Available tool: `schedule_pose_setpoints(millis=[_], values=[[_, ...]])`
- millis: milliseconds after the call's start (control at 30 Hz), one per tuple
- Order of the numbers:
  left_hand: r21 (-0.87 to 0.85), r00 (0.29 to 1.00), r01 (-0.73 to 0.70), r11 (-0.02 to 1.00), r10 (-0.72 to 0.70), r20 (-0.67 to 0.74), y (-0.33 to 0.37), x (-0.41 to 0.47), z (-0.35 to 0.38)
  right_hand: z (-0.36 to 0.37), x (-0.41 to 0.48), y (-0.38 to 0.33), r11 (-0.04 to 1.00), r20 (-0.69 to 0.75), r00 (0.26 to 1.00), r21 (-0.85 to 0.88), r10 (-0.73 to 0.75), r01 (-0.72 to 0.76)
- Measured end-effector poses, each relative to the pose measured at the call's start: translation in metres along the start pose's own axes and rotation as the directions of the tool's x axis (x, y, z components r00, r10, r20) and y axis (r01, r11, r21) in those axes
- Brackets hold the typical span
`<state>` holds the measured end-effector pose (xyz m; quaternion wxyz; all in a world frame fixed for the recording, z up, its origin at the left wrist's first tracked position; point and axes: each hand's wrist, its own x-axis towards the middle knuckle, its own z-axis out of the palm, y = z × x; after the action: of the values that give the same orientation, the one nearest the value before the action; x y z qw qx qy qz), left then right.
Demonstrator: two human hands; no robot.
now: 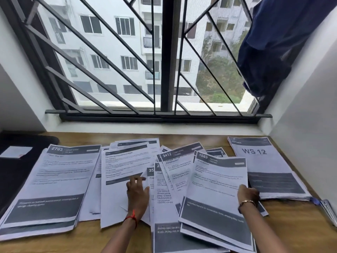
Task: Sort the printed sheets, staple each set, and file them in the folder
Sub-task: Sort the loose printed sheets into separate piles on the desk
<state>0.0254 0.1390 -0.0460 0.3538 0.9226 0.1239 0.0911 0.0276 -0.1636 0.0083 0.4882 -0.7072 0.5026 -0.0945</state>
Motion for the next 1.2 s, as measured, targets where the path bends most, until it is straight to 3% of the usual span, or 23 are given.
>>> schedule_pose_setpoints(millis=[133, 300, 533, 767, 900, 1200], values=[[-0.163, 0.989, -0.067, 0.984, 0.086, 0.117, 0.014, -0.010, 0.017, -0.003, 0.000, -0.003, 0.998, 0.043, 0.997, -0.013, -0.066, 0.067], [-0.250, 0.979, 0.030, 0.968, 0.022, 0.201, 0.037, -0.014, 0.037, 0.001, 0.004, -0.016, 0.983, 0.131, 0.976, -0.025, -0.176, 0.181], [-0.223, 0.977, 0.179, 0.958, -0.147, 0.153, 0.071, -0.014, 0.046, 0.029, 0.024, -0.035, 0.857, 0.442, 0.793, -0.096, -0.419, 0.506], [-0.137, 0.947, 0.260, 0.956, -0.225, 0.228, 0.077, -0.015, 0.064, 0.060, 0.066, -0.040, 0.761, 0.576, 0.739, -0.285, -0.350, 0.582], [-0.118, 0.930, 0.315, 0.942, -0.281, 0.238, 0.083, -0.014, 0.073, 0.058, 0.060, -0.044, 0.779, 0.633, 0.709, -0.257, -0.312, 0.572], [-0.182, 0.918, 0.386, 0.904, -0.356, 0.175, 0.091, -0.010, 0.074, 0.061, 0.076, -0.033, 0.787, 0.618, 0.700, -0.205, -0.357, 0.582]])
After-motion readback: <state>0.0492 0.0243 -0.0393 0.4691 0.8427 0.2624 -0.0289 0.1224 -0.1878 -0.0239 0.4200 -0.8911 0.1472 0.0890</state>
